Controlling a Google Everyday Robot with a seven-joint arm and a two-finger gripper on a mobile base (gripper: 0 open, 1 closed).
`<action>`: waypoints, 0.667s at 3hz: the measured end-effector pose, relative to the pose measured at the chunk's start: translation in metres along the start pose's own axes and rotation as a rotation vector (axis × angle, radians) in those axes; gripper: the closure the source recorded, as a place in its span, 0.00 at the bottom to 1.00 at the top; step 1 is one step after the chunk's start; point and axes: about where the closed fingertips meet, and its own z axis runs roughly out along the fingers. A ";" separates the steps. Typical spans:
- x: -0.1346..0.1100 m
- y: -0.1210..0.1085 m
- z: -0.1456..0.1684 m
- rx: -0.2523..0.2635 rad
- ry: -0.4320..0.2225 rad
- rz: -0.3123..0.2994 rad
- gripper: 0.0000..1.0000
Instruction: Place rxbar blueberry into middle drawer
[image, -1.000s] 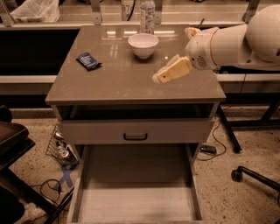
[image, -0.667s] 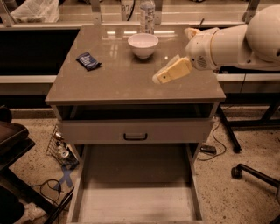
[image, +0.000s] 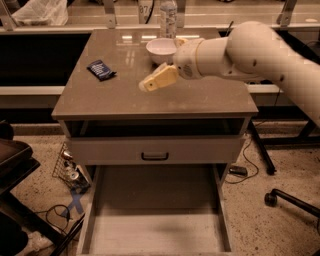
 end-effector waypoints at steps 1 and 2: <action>-0.012 0.006 0.055 -0.032 -0.088 0.040 0.00; -0.020 0.017 0.092 -0.060 -0.147 0.066 0.00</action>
Offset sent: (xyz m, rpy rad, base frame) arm 0.0521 0.1252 -0.0282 0.2364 0.0015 0.0957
